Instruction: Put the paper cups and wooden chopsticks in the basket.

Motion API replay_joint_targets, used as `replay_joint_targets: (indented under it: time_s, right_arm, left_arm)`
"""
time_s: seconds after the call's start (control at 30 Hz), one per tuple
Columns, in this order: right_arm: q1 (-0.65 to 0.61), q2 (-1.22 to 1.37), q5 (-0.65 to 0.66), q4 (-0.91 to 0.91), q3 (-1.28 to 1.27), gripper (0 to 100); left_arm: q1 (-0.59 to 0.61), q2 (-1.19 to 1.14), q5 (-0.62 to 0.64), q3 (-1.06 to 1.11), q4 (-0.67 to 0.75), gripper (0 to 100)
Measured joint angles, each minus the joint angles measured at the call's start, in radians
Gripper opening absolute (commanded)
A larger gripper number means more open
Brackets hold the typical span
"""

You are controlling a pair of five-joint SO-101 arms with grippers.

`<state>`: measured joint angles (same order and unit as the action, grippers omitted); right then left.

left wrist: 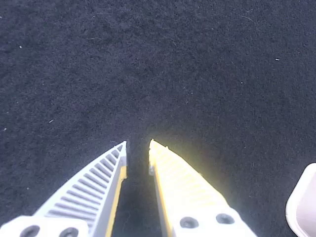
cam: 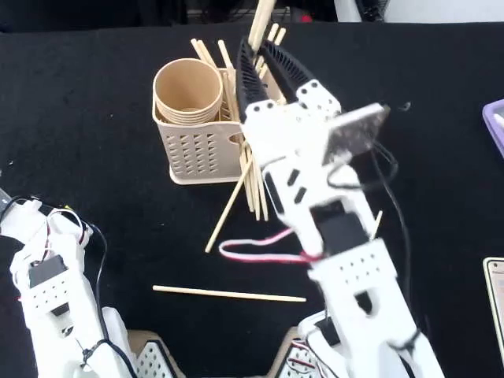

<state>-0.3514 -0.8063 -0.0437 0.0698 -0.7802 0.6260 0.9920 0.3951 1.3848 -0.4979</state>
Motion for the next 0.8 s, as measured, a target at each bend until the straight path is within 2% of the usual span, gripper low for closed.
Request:
replay_joint_targets:
  time_s: [0.17,0.57,0.73,0.8]
  right_arm:
    - [0.06,0.11,-0.002,0.075,-0.002,1.1]
    - [0.101,0.284,-0.002,0.084,-0.002,1.6]
    - [0.101,0.293,-0.002,0.04,-0.002,16.0]
    - [0.1,0.293,-0.002,-0.023,-0.002,16.7]
  left_arm:
    - [0.0,0.0,0.0,0.0,0.0,9]
    - [0.0,0.0,0.0,0.0,0.0,9]
    - [0.0,0.0,0.0,0.0,0.0,9]
    - [0.0,0.0,0.0,0.0,0.0,9]
